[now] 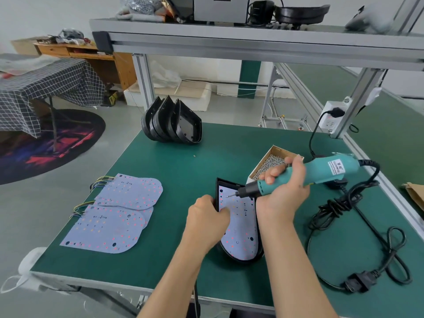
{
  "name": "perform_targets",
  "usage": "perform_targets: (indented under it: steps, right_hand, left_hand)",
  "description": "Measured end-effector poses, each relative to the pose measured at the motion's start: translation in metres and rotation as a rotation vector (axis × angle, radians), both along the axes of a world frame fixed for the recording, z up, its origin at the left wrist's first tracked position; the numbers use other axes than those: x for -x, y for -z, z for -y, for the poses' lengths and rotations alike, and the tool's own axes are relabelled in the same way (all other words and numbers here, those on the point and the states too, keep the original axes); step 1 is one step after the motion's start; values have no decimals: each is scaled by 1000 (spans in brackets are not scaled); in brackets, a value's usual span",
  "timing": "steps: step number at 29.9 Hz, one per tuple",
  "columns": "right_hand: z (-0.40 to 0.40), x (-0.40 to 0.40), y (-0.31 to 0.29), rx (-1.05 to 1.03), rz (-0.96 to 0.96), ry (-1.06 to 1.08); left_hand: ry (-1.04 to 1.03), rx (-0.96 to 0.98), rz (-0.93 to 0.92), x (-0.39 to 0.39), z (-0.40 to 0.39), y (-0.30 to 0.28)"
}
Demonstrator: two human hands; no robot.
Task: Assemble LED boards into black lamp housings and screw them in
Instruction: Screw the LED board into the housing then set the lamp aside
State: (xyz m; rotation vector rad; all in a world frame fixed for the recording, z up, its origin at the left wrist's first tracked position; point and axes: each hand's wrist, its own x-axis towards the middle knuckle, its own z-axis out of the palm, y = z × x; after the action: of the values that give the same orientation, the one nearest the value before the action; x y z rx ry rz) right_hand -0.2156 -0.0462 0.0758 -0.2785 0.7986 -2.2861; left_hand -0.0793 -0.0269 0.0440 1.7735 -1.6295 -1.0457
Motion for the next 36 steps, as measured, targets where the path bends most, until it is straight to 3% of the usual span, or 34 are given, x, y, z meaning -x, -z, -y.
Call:
perform_targets:
  steps: [9,36]
  right_hand:
    - [8,-14,2,7,-192,12]
    - [5,-29,-6,17,-340,-3]
  left_hand:
    - [-23,57,-28,1,1,9]
    - [-64,160,12,3,-2,15]
